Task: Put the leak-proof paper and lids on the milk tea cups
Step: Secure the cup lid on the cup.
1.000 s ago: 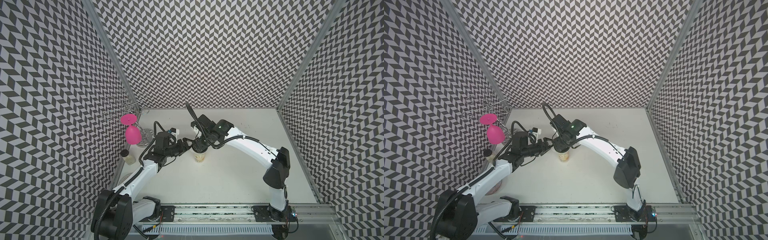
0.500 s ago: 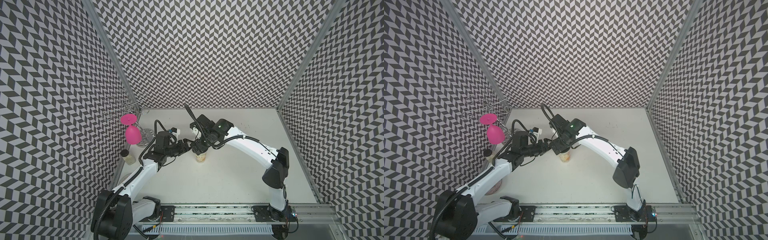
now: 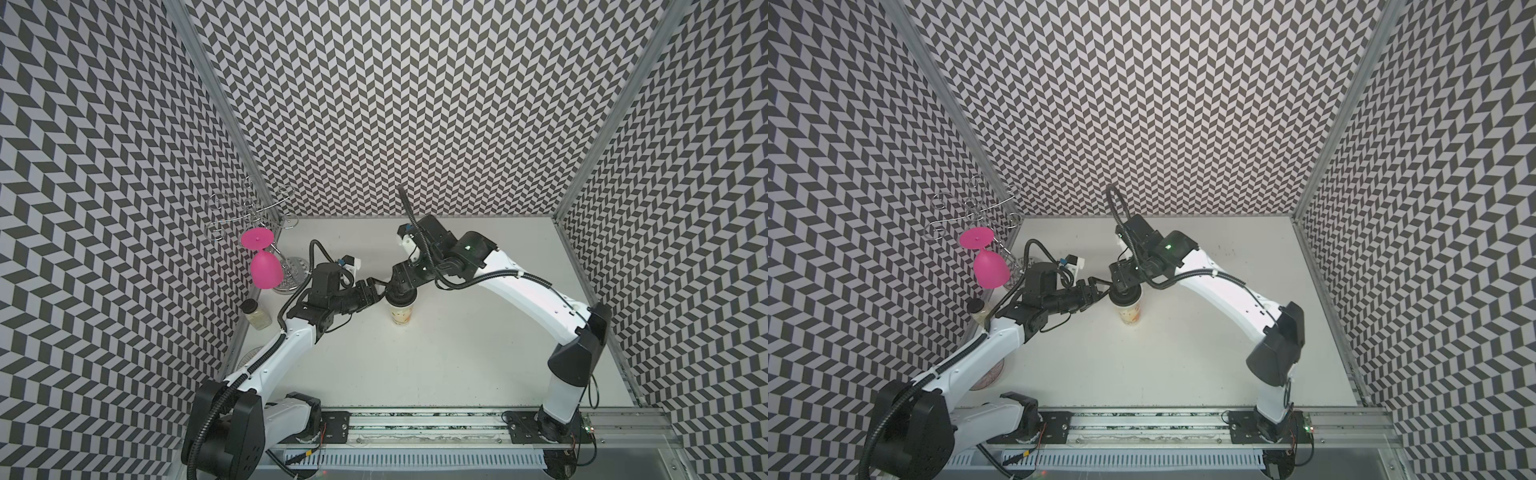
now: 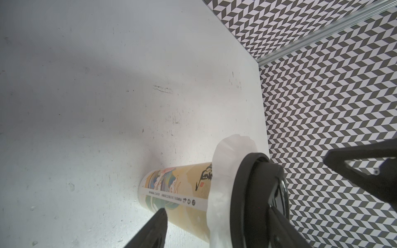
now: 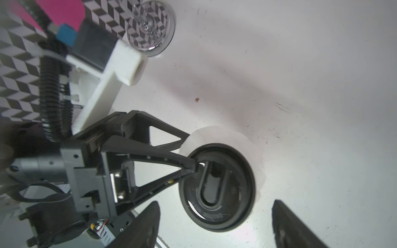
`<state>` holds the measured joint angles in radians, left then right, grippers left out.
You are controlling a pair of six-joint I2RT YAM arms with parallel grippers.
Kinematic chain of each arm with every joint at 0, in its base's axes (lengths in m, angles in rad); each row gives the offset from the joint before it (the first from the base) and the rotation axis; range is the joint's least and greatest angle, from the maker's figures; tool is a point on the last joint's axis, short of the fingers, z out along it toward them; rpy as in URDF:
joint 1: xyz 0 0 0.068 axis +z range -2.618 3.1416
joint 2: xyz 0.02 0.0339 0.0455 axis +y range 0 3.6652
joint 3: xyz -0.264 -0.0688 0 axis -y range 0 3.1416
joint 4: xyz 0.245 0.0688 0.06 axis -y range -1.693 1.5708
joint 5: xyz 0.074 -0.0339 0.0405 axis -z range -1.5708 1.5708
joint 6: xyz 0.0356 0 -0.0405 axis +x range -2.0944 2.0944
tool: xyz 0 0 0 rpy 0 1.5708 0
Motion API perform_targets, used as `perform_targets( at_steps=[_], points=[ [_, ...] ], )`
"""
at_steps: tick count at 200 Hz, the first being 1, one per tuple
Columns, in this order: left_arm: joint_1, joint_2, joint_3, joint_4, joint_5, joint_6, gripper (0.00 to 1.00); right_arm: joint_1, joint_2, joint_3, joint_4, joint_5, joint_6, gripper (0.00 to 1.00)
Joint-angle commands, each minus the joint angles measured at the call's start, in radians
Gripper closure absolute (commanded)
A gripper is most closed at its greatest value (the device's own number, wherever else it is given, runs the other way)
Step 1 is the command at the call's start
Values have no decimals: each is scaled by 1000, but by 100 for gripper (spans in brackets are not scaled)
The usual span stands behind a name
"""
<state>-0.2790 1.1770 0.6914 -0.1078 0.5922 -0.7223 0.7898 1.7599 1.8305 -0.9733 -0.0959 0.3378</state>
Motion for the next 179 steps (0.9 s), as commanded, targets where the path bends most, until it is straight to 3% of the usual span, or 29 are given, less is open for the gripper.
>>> perform_targets(
  at_steps=[1, 27, 78, 179],
  points=[
    [-6, 30, -15, -142, -31, 24, 28, -71, -135, -196, 204, -173, 136, 29],
    [-6, 28, -12, -139, -29, 23, 28, -84, -217, -377, 337, -231, 205, 32],
    [-6, 27, -10, -139, -26, 24, 28, -96, -148, -396, 368, -395, 195, 31],
    [-7, 30, -6, -132, -26, 22, 28, -104, -93, -456, 422, -414, 181, 36]
  ],
)
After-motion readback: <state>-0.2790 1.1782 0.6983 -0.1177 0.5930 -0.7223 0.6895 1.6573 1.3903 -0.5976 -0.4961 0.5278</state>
